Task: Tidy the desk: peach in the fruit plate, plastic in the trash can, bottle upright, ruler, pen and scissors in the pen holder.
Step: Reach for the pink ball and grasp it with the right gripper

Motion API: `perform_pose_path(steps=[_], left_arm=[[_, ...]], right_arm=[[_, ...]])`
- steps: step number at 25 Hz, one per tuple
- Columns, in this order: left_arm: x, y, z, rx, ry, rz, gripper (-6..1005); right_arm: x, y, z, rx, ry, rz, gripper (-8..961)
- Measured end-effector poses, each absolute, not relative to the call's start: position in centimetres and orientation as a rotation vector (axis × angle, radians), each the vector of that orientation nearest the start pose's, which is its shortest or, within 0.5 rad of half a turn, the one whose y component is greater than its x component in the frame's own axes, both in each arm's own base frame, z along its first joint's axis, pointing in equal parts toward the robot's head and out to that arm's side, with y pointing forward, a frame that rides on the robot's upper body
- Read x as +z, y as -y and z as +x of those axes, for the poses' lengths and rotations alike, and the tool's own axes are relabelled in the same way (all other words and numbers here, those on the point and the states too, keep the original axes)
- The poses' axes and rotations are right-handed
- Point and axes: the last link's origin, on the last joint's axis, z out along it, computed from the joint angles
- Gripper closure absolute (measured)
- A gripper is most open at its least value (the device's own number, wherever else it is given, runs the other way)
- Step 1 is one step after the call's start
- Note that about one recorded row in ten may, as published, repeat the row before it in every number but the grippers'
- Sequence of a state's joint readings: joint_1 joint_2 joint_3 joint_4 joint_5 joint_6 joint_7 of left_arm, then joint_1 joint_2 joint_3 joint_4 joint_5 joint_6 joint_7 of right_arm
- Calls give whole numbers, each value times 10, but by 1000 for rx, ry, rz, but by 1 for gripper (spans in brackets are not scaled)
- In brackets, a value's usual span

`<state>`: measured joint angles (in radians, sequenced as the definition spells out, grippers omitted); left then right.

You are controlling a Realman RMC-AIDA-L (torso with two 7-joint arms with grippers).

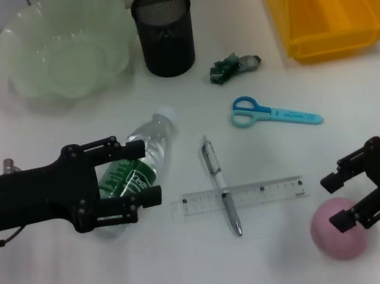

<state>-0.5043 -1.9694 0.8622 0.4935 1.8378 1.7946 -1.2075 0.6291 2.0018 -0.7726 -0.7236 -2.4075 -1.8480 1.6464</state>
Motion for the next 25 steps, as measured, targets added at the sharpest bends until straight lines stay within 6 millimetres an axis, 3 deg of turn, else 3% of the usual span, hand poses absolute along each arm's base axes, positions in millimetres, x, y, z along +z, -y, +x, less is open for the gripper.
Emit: perform_pose_path(steps=[8, 13, 23, 25], left_arm=[[10, -291, -262, -910, 449, -2943, 199], [10, -292, -262, -923, 455, -2929, 200], [11, -293, -261, -936, 460, -2913, 208], [11, -294, -261, -941, 461, -2905, 211]], right_arm=[[0, -306, 272, -43, -826, -3167, 188], [0, -307, 275, -73, -818, -3156, 191], [8, -310, 271, -67, -781, -3152, 405], [9, -309, 270, -58, -776, -3156, 488]])
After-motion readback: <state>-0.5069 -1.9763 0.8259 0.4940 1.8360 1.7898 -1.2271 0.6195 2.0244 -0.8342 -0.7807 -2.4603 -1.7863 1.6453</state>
